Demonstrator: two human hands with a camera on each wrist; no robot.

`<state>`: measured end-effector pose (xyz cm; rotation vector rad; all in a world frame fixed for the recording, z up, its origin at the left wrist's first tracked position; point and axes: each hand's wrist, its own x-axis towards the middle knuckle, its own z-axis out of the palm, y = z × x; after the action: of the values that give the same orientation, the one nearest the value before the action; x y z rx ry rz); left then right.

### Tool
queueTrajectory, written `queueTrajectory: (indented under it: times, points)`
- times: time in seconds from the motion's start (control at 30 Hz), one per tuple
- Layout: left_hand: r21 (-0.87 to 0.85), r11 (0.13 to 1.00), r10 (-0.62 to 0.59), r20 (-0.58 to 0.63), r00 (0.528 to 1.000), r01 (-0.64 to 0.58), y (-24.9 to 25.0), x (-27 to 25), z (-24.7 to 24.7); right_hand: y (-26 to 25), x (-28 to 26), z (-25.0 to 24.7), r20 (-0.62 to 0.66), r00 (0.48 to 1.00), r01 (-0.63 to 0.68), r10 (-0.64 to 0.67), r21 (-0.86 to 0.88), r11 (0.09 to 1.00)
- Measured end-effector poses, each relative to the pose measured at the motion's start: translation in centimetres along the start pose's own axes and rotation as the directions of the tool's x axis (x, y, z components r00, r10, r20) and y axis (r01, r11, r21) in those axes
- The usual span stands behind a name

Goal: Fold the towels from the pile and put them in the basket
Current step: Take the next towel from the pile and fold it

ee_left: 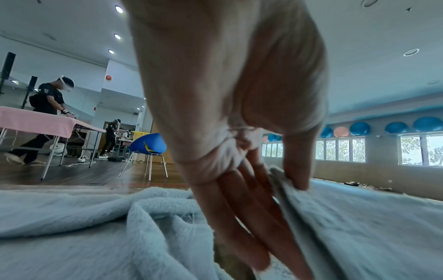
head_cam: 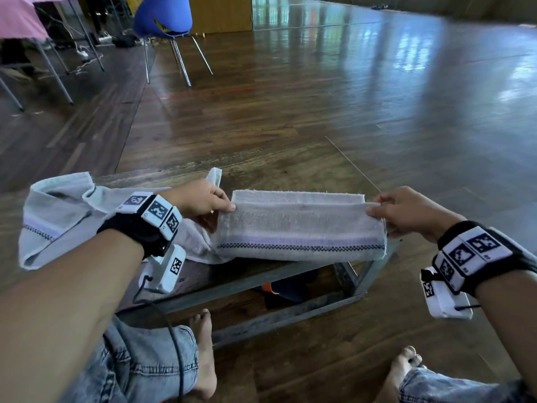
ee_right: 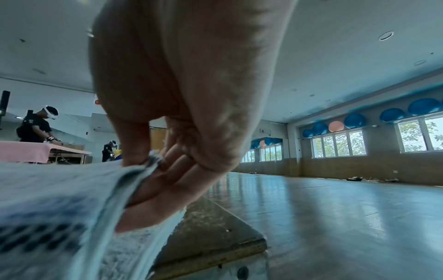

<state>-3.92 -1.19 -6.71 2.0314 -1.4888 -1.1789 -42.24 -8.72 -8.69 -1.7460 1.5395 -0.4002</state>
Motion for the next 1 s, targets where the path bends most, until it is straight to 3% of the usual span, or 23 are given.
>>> queueTrajectory:
  times: [0.13, 0.23, 0.37, 0.53, 0.67, 0.77, 0.87, 0.93, 1.0]
  points:
    - [0.098, 0.991, 0.114, -0.212, 0.971, -0.095, 0.1, 3.0, 0.1, -1.1, 3.0, 0.8, -0.202, 0.979, 0.025, -0.036, -0.057, 0.998]
    - [0.193, 0.975, 0.166, -0.294, 0.941, -0.112, 0.2, 5.0, 0.3, -1.3, 5.2, 1.5, -0.290, 0.955, 0.006, -0.055, -0.170, 0.985]
    - [0.356, 0.930, 0.213, -0.308, 0.927, -0.095, 0.1, 7.2, 0.5, -1.1, 7.3, 2.5, -0.306, 0.952, -0.083, 0.010, -0.225, 0.971]
    - [0.483, 0.873, 0.200, -0.237, 0.951, -0.063, -0.1, 8.7, 0.7, -0.5, 8.7, 3.2, -0.231, 0.972, -0.115, 0.049, -0.281, 0.953]
    - [0.502, 0.861, 0.200, -0.193, 0.961, -0.079, 0.0, 8.8, 0.5, -0.3, 8.9, 2.9, -0.216, 0.975, -0.110, 0.051, -0.273, 0.956]
    - [0.507, 0.853, 0.265, -0.215, 0.940, -0.125, 0.7, 8.1, 0.0, -0.8, 8.4, 2.4, -0.240, 0.971, -0.079, 0.012, -0.273, 0.959]
    - [0.523, 0.823, 0.434, -0.329, 0.839, -0.220, 2.1, 7.0, -1.0, -1.8, 7.7, 1.3, -0.355, 0.929, 0.017, -0.103, -0.236, 0.972]
    - [0.526, 0.798, 0.549, -0.432, 0.716, -0.294, 2.9, 6.3, -1.8, -2.8, 7.0, 0.6, -0.469, 0.861, 0.114, -0.195, -0.195, 0.974]
    - [0.523, 0.770, 0.627, -0.512, 0.587, -0.367, 3.4, 5.8, -2.4, -3.4, 6.1, 0.1, -0.593, 0.758, 0.217, -0.272, -0.165, 0.962]
